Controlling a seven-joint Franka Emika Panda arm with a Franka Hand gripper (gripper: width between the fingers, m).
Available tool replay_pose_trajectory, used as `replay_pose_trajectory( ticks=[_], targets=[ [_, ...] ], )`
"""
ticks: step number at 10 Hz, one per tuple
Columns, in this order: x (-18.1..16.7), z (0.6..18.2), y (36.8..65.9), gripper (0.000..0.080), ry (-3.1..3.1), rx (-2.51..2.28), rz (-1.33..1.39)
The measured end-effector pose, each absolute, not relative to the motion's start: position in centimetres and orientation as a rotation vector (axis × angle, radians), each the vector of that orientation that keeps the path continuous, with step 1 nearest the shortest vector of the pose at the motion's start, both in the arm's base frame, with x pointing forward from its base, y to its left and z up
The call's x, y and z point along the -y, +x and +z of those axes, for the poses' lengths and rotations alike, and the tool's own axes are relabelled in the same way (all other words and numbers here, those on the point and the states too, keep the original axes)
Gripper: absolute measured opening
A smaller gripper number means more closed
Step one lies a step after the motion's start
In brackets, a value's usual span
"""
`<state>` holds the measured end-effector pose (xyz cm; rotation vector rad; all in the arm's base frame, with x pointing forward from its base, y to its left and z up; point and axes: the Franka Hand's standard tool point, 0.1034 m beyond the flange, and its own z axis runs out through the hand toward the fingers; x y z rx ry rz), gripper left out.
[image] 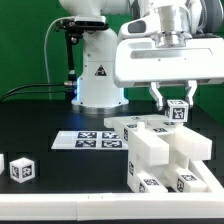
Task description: Assemble chair
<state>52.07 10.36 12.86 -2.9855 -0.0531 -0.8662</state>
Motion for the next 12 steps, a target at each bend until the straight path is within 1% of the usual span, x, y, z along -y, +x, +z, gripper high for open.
replay_pose_trajectory(
  ticks=[5,11,12],
  targets=[
    [-10.92,12.18,51.72,0.0284,-2.989,0.072,-0.861],
    [-10.95,12.18,52.43,0.0284,-2.986,0.067,-0.857],
    [-10.94,12.10,52.38,0.0360,-2.987,0.067,-0.851]
  ],
)
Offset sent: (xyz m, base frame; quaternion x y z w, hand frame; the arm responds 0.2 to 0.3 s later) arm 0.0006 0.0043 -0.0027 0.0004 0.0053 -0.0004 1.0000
